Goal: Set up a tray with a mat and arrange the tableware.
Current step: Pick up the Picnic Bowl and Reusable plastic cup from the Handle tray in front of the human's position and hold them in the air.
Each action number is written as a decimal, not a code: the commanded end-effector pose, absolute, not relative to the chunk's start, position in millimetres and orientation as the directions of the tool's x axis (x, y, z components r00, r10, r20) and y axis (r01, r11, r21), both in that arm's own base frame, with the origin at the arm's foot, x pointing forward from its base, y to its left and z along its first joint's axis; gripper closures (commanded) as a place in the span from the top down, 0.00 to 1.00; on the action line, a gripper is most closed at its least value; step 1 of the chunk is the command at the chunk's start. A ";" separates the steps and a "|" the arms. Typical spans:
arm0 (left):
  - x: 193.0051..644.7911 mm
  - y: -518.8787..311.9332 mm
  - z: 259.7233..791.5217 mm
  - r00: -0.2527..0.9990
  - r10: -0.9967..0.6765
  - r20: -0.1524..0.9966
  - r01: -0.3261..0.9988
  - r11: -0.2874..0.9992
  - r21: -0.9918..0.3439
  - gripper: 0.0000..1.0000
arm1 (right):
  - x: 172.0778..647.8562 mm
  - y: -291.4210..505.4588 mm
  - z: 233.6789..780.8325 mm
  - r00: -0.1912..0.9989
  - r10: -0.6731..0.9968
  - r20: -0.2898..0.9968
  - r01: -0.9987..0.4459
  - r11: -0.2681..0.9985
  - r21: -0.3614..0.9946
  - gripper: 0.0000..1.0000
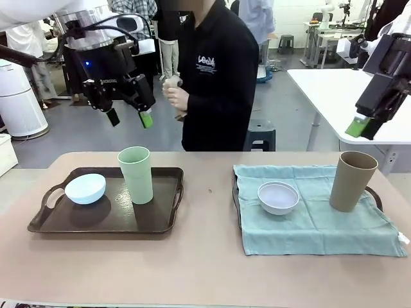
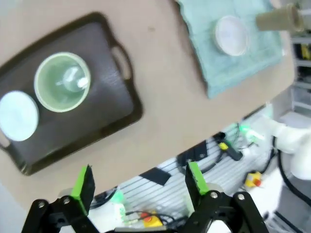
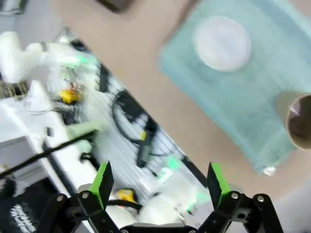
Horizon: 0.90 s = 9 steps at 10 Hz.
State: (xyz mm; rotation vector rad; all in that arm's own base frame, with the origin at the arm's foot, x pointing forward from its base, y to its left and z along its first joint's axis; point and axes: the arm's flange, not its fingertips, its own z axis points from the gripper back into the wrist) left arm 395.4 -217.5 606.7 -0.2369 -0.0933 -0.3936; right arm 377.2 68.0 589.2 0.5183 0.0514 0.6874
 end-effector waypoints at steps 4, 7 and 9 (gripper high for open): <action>372.2 -100.4 566.1 0.895 -0.240 0.376 0.444 0.395 -0.804 0.96 | 370.4 -77.8 556.9 0.922 -0.001 0.388 -0.375 -0.264 0.889 1.00; 383.0 -90.0 571.0 0.919 -0.184 0.348 0.393 0.471 -0.789 0.96 | 359.6 -92.9 559.6 0.873 0.284 0.396 -0.444 0.130 0.887 1.00; 389.2 -49.5 581.0 0.950 -0.091 0.299 0.311 0.212 -0.926 0.96 | 358.8 -80.3 542.0 0.919 0.180 0.351 -0.331 -0.134 0.934 1.00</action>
